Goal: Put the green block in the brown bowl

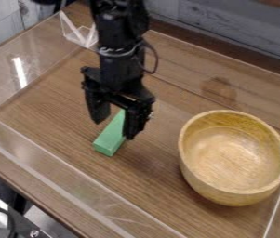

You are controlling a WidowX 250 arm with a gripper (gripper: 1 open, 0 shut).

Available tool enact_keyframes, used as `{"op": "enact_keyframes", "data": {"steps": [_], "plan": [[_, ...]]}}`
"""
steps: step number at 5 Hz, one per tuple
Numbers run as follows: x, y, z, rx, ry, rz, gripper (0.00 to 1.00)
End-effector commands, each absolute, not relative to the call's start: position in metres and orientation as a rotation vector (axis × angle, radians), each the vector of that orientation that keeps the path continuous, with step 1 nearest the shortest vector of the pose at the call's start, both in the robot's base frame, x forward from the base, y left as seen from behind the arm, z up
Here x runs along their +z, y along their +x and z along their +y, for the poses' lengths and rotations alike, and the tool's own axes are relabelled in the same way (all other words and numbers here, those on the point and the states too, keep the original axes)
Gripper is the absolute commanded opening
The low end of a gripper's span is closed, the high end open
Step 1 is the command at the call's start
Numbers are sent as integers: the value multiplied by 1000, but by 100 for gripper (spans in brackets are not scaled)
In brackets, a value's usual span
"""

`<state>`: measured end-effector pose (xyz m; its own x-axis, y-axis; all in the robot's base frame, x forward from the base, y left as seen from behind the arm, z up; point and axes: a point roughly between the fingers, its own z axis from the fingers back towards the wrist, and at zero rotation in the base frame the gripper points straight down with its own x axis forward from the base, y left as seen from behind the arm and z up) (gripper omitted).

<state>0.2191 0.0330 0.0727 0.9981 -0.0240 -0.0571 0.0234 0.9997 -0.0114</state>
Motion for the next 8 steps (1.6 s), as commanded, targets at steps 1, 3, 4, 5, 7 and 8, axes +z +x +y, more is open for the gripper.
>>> {"op": "enact_keyframes", "data": {"steps": [1,3,4,5,7,8], "plan": [[74,222,38,-24,-6,-4,100],[60,221,42,-25,-19,-14,100],[54,221,43,-25,-30,-18,100],[47,221,45,-23,-39,-23,100],[34,222,47,-13,-54,-26,100],[29,222,47,-7,-63,-25,0]]}}
